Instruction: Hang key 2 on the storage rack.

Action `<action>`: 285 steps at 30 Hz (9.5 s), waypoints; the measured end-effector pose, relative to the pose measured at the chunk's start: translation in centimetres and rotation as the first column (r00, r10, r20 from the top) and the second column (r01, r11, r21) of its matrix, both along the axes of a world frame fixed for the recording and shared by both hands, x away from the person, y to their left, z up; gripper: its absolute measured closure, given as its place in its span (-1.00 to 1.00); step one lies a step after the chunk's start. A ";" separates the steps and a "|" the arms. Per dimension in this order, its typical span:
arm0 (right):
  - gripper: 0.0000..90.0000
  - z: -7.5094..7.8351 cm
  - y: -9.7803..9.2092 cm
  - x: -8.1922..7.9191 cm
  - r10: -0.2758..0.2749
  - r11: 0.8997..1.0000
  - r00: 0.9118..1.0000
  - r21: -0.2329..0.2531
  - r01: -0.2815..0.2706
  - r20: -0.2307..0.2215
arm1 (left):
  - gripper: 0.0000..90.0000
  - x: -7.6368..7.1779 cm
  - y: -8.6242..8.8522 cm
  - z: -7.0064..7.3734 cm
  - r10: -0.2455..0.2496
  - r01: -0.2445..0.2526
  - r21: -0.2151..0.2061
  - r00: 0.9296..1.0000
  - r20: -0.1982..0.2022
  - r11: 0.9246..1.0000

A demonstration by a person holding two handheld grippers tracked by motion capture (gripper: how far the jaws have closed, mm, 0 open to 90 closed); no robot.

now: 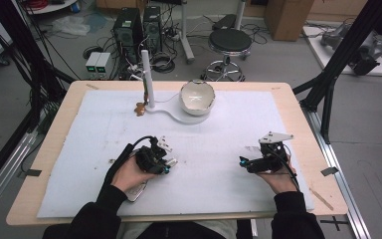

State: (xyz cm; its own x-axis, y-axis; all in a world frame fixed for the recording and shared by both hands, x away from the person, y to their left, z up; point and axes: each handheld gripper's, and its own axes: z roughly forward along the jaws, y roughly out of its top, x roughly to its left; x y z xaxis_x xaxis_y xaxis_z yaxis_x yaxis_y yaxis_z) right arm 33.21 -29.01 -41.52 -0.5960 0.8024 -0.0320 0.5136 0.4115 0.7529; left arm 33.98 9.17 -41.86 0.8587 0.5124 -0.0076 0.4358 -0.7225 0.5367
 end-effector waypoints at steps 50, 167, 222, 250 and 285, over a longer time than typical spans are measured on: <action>-0.98 0.0 0.1 0.0 -0.008 1.000 1.000 -0.001 0.008 -0.001 | 0.66 4.7 8.1 13.9 0.238 -0.174 -0.326 0.957 0.166 0.929; -0.98 -0.3 -0.7 -0.1 -0.019 1.000 1.000 0.015 0.020 -0.009 | 0.63 18.2 3.2 19.5 0.504 -0.393 -0.351 0.801 0.322 0.850; -0.98 -0.4 -0.7 0.1 -0.021 0.998 1.000 0.055 0.022 -0.018 | -0.96 10.9 10.0 15.2 0.468 -0.304 -0.526 0.859 0.210 0.794; -0.98 -0.2 -0.5 0.0 -0.016 0.999 1.000 0.052 0.016 -0.018 | -0.96 6.8 12.7 9.7 0.450 -0.325 -0.446 0.868 0.211 0.834; -0.98 -0.2 -0.5 -0.1 -0.022 0.998 1.000 0.051 0.023 -0.015 | -0.96 -1.0 16.2 4.1 0.481 -0.359 -0.433 0.851 0.212 0.827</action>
State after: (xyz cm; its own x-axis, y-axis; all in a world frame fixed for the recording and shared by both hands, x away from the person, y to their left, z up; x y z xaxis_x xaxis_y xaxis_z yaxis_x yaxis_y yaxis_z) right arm 33.07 -29.53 -41.73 -0.5776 0.8161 0.0180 0.5331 0.3604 0.7655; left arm 32.95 25.39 -37.80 0.5495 0.8342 -0.0465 0.4250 -0.2311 0.8752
